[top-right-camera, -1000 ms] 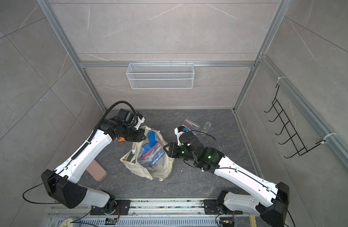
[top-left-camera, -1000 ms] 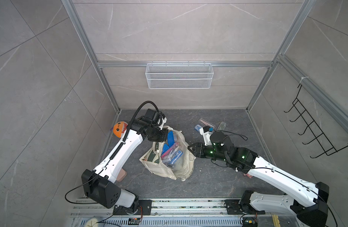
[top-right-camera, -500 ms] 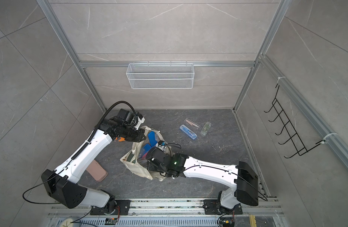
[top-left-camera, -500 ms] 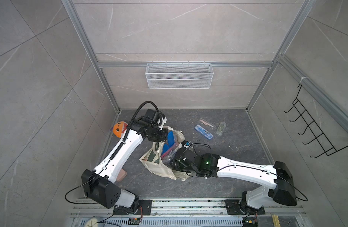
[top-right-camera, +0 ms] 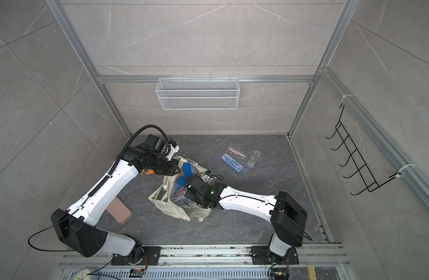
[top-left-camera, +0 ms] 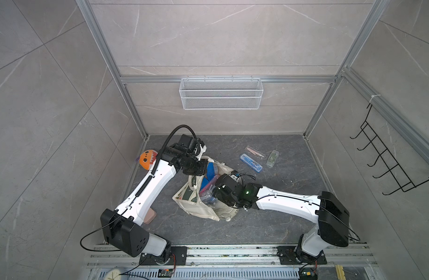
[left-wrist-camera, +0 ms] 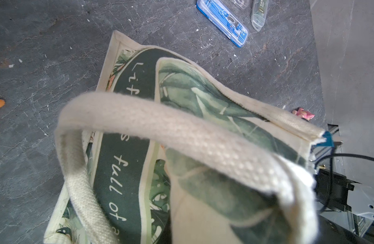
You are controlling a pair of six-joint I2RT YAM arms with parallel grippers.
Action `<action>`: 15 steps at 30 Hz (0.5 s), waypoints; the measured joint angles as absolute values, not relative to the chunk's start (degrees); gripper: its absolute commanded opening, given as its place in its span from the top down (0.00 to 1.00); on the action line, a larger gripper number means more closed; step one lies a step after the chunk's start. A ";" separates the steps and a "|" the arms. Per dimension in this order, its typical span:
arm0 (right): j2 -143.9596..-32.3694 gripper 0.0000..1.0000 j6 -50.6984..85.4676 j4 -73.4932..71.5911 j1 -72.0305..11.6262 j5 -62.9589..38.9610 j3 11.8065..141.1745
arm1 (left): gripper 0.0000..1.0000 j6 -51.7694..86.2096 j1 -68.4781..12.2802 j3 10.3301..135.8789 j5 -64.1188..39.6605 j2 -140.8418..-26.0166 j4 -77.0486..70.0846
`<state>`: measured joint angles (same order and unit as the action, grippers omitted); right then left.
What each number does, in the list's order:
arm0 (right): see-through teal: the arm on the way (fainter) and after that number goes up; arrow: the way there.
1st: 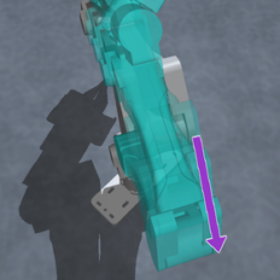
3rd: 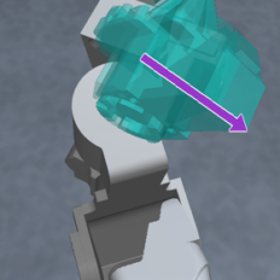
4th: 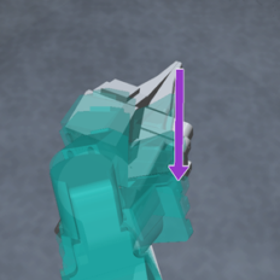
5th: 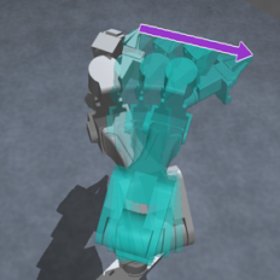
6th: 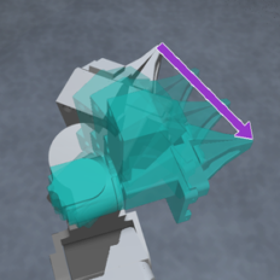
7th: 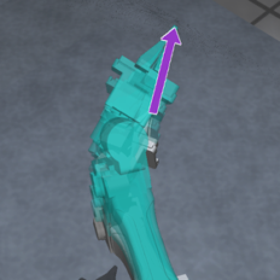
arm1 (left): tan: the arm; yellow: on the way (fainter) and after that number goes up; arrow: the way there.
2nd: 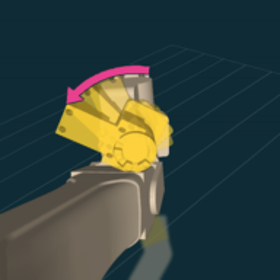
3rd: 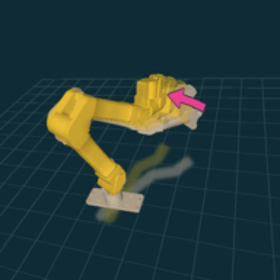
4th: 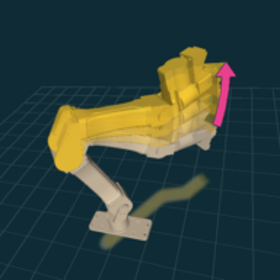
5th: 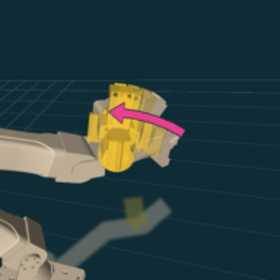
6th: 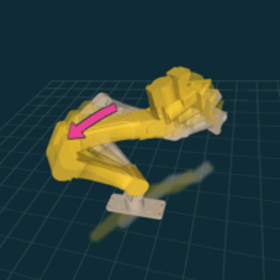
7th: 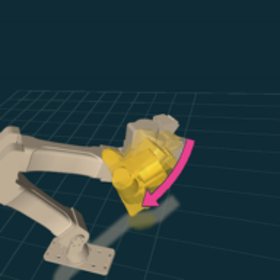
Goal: Take out the compass set from the canvas bag
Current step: Pick up the compass set from the canvas bag.
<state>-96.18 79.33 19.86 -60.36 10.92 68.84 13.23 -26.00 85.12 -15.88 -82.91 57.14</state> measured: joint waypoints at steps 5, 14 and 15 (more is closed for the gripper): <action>-99.90 0.41 81.80 19.57 -59.37 10.92 69.80 | 1.00 13.23 -25.98 84.90 -16.62 -82.91 57.01; -101.80 0.41 83.81 18.46 -59.13 11.16 68.66 | 1.00 13.23 -26.00 84.68 -17.28 -82.91 56.95; -101.93 0.41 83.81 17.61 -59.05 11.16 68.03 | 1.00 13.23 -26.00 84.64 -17.39 -82.91 56.95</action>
<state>-101.93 83.81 17.61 -59.05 11.16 68.03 13.23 -26.00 84.64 -17.39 -82.91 56.95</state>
